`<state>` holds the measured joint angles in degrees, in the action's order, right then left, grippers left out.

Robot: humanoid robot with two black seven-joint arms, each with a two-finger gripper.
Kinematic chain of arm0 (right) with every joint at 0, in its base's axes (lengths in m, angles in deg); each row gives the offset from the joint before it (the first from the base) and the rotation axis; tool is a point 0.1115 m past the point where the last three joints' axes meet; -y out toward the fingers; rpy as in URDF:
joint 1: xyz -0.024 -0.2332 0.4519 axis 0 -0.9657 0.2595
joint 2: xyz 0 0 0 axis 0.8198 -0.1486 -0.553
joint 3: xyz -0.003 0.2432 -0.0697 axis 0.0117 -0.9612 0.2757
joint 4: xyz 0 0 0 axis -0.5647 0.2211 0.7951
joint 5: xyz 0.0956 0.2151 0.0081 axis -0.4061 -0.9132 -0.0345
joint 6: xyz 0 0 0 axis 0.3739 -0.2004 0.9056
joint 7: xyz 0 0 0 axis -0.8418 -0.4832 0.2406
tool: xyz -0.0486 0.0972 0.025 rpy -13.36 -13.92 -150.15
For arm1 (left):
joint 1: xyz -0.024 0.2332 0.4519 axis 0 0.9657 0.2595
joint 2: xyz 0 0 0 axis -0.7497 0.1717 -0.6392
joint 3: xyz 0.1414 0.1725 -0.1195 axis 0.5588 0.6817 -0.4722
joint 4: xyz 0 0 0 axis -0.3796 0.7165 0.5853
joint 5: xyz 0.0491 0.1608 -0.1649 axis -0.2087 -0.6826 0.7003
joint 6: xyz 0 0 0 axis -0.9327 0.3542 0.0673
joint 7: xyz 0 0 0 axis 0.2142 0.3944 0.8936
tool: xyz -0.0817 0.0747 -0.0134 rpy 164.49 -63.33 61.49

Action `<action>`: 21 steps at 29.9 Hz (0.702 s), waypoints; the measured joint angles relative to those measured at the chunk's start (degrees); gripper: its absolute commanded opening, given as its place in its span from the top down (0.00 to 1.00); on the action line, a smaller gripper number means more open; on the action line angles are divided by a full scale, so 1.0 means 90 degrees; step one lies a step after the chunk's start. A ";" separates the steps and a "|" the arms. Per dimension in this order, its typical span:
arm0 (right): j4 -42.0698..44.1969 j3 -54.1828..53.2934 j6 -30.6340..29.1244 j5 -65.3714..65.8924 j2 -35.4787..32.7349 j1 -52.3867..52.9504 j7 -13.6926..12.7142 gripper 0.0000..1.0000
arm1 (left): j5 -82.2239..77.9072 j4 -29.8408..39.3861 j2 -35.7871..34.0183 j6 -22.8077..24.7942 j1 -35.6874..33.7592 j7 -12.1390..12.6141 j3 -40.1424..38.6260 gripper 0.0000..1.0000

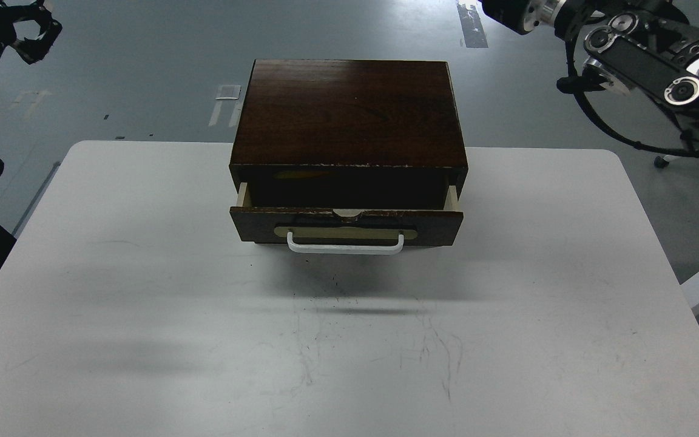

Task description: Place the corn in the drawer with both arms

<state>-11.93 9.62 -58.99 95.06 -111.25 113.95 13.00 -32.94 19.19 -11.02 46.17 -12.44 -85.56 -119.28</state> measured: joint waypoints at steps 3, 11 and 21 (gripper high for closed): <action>0.0058 -0.0278 -0.0014 -0.0888 -0.0105 -0.0319 0.0013 0.00 | 0.0000 -0.0024 0.0159 0.0000 -0.0010 0.0000 0.0001 0.02; 0.0118 -0.1473 -0.0958 -0.2807 -0.0574 -0.1188 -0.0013 0.00 | 0.0013 -0.0546 0.0627 0.0000 -0.0010 0.0016 -0.0016 0.02; 0.0792 -0.2157 -0.2122 -0.4861 -0.0992 -0.2307 -0.0024 0.00 | 0.0007 -0.0895 0.0981 0.0000 -0.0004 0.0021 -0.0013 0.02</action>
<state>-4.81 -9.80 -78.08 51.31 -120.18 93.19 12.78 -32.88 11.14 -2.19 46.17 -12.47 -85.37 -119.40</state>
